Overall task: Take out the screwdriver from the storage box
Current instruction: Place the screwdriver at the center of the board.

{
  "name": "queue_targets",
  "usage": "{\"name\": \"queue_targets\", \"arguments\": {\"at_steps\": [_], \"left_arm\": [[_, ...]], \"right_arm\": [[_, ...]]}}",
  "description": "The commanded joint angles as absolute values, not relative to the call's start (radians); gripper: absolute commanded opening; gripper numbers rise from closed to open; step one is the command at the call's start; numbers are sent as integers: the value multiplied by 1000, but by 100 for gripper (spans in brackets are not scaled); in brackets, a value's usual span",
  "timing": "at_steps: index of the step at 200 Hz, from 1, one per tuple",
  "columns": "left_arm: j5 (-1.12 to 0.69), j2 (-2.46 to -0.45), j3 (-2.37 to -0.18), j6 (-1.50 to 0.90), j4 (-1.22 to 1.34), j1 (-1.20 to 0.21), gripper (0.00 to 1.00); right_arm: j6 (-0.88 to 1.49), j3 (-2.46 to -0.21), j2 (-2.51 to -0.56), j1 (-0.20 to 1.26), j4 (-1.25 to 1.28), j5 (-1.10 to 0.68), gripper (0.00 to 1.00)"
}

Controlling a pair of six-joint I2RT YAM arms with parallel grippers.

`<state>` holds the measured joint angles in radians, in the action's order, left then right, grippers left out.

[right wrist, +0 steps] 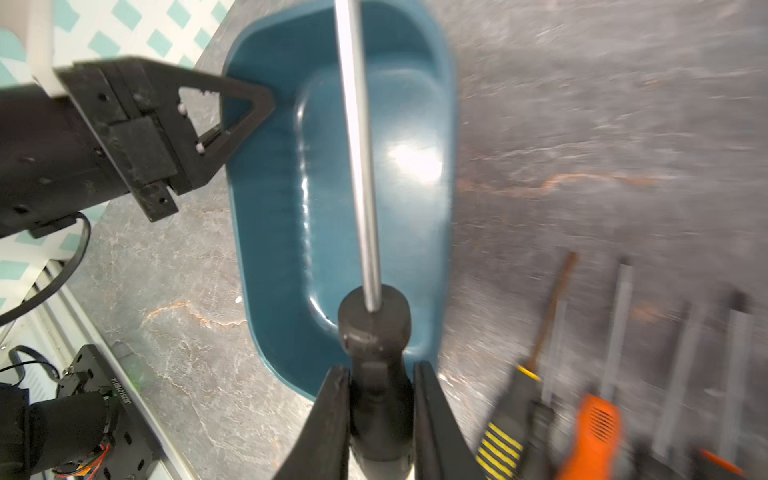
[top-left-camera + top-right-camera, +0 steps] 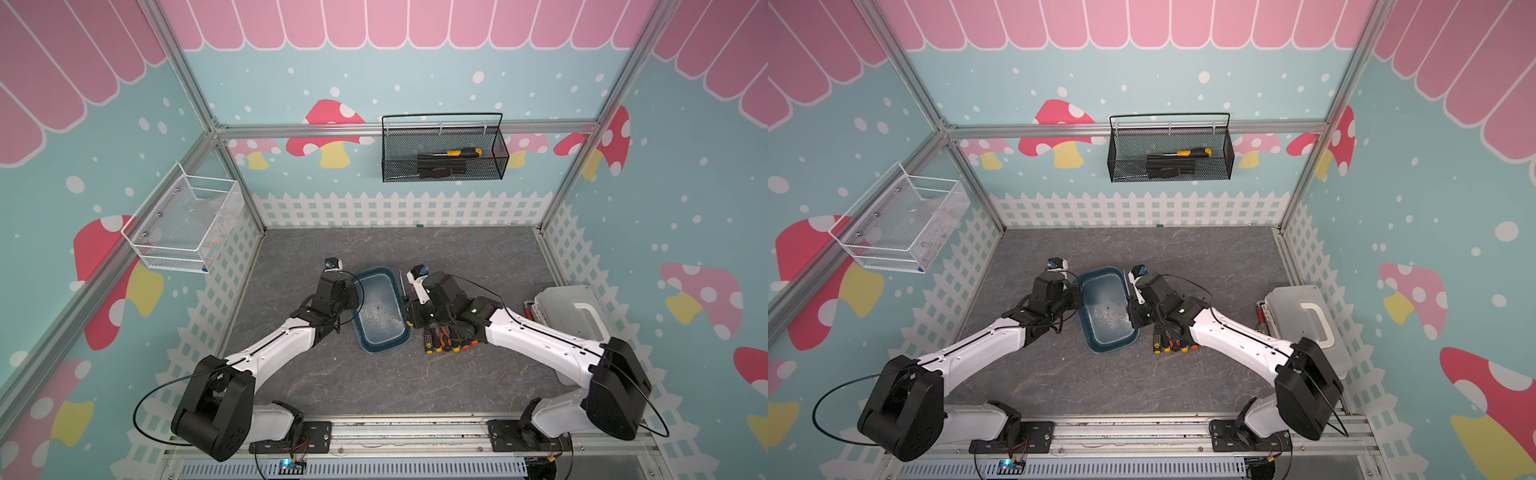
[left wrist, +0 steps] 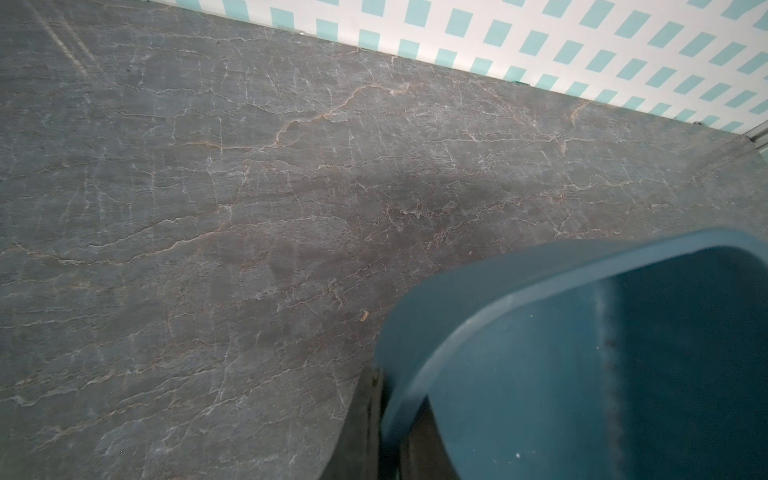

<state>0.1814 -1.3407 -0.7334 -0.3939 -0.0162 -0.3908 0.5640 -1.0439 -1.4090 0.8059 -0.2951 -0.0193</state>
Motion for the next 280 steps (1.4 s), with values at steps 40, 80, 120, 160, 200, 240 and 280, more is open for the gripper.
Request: {"name": "queue_targets", "arguments": {"at_steps": [40, 80, 120, 160, 200, 240, 280], "left_arm": [[161, -1359, -716, -411, 18, -385, 0], [157, -1367, -712, -415, 26, -384, 0], [155, -1366, -711, -413, 30, -385, 0], [157, -1371, -709, -407, 33, -385, 0], [160, -1368, -708, -404, 37, -385, 0], [158, -1373, -706, -405, 41, -385, 0], [155, -1379, -706, -400, 48, -385, 0]], "right_arm": [[409, -987, -1227, 585, -591, -17, 0], [311, -1007, -1220, 476, -732, 30, 0], [241, -977, -1254, 362, -748, 61, 0], [206, -937, -1286, 258, -726, 37, 0], [183, -912, -1339, 178, -685, -8, 0], [155, -926, -1432, 143, -663, -39, 0], [132, -950, -1502, 131, -657, -33, 0]]}}
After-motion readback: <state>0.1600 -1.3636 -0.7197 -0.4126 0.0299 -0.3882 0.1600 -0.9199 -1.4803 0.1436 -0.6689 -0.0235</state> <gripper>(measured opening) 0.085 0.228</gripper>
